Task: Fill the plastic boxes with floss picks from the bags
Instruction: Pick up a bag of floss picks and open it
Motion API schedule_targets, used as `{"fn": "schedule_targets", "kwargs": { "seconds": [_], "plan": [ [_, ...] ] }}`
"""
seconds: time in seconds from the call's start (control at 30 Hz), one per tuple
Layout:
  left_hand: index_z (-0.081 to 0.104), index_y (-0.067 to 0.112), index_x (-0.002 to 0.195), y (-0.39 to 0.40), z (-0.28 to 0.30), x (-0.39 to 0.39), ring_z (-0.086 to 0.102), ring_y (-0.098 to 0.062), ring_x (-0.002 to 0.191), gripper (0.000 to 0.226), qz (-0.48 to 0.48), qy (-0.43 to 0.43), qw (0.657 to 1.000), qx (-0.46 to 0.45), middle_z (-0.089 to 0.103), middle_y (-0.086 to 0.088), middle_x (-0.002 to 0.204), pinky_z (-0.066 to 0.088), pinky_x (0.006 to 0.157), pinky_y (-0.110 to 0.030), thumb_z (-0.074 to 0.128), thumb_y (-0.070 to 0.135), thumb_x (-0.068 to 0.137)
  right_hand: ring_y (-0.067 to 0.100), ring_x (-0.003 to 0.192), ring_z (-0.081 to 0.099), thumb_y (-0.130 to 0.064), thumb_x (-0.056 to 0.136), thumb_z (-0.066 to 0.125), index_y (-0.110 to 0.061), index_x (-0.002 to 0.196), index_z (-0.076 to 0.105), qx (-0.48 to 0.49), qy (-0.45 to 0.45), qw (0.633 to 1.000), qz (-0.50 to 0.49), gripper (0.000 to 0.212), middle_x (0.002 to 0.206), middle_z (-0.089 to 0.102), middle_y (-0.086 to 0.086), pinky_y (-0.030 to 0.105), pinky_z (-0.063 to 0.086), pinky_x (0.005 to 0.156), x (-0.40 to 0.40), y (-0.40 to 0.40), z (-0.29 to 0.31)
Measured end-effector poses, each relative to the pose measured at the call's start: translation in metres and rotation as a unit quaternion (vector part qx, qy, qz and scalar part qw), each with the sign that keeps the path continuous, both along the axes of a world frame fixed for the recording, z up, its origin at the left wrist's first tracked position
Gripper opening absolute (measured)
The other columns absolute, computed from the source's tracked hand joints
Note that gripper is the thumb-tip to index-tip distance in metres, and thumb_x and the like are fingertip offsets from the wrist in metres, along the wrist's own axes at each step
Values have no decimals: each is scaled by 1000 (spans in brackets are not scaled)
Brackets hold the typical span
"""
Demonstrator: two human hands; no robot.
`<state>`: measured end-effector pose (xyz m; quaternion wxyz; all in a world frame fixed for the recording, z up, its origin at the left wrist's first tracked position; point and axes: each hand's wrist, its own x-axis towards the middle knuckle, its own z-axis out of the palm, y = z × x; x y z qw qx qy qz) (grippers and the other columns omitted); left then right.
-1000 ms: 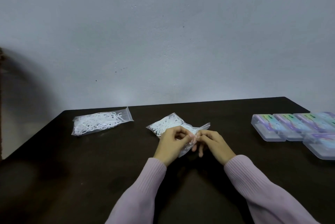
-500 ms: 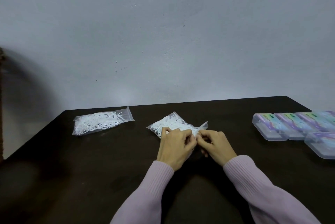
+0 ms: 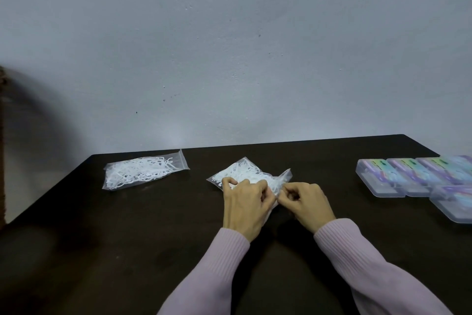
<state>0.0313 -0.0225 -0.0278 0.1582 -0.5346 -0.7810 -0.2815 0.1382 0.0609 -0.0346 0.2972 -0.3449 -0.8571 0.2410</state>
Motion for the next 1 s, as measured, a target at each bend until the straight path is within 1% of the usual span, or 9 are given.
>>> {"fn": "schedule_targets", "kwargs": {
  "seconds": [0.13,0.3,0.47,0.63,0.7,0.77,0.87,0.93,1.0],
  "plan": [
    [49,22,67,-1,-1,-1,47,-12,64,30,19,-14,1000,-4,51,6,62,17,85,-28,43,33,94,6,50,43,-27,86,57,-24,50,42,-2,-10,1000,-13,39,51,45,-5,15,31,50,0,1,1],
    [50,21,68,-2,4,-1,43,-11,62,31,58,-29,998,-3,53,6,63,18,85,-30,41,32,95,5,53,46,-25,84,58,-23,53,45,-10,-14,1000,-26,35,53,48,-6,17,35,54,2,2,3],
    [49,24,69,-6,10,-11,44,-10,59,30,103,-41,994,24,52,6,61,19,81,-28,40,32,96,9,63,54,-30,84,60,-19,60,55,-40,-34,997,-49,26,61,56,-3,25,47,66,4,7,5],
    [49,24,62,-5,9,-14,38,-8,48,27,105,10,986,126,41,11,51,24,79,-31,57,24,88,9,64,55,-32,86,58,-19,64,57,-97,-35,989,-106,26,64,58,-2,22,40,58,6,11,7],
    [46,25,61,-3,7,-13,36,-6,45,27,59,31,984,165,37,14,50,27,78,-31,51,26,88,11,67,58,-28,89,55,-18,69,59,-136,-10,985,-109,23,69,63,0,25,45,63,5,11,6],
    [44,27,64,-4,4,-14,35,-3,46,26,-13,10,985,172,36,15,51,28,80,-29,42,34,89,14,78,64,-20,93,49,-10,80,64,-269,129,949,-100,23,83,69,6,27,51,71,3,14,6],
    [53,20,68,-3,3,-12,47,-1,65,38,-110,-132,977,128,51,8,59,33,81,-26,37,47,90,22,91,64,-12,95,40,-5,84,57,-494,297,814,-74,21,95,68,12,37,54,76,2,14,13],
    [59,18,72,-3,5,-8,52,0,71,40,-175,-239,949,106,59,7,67,43,80,-28,40,48,89,26,88,64,-10,95,39,-10,73,48,-546,352,758,-50,23,90,68,15,41,52,77,3,14,16],
    [62,17,82,-3,7,-7,57,-3,78,24,-209,-290,928,100,60,10,78,50,80,-33,47,36,89,29,87,63,-11,94,39,-9,75,47,-564,390,727,-36,21,89,66,17,45,51,78,5,14,18]
  ]
}}
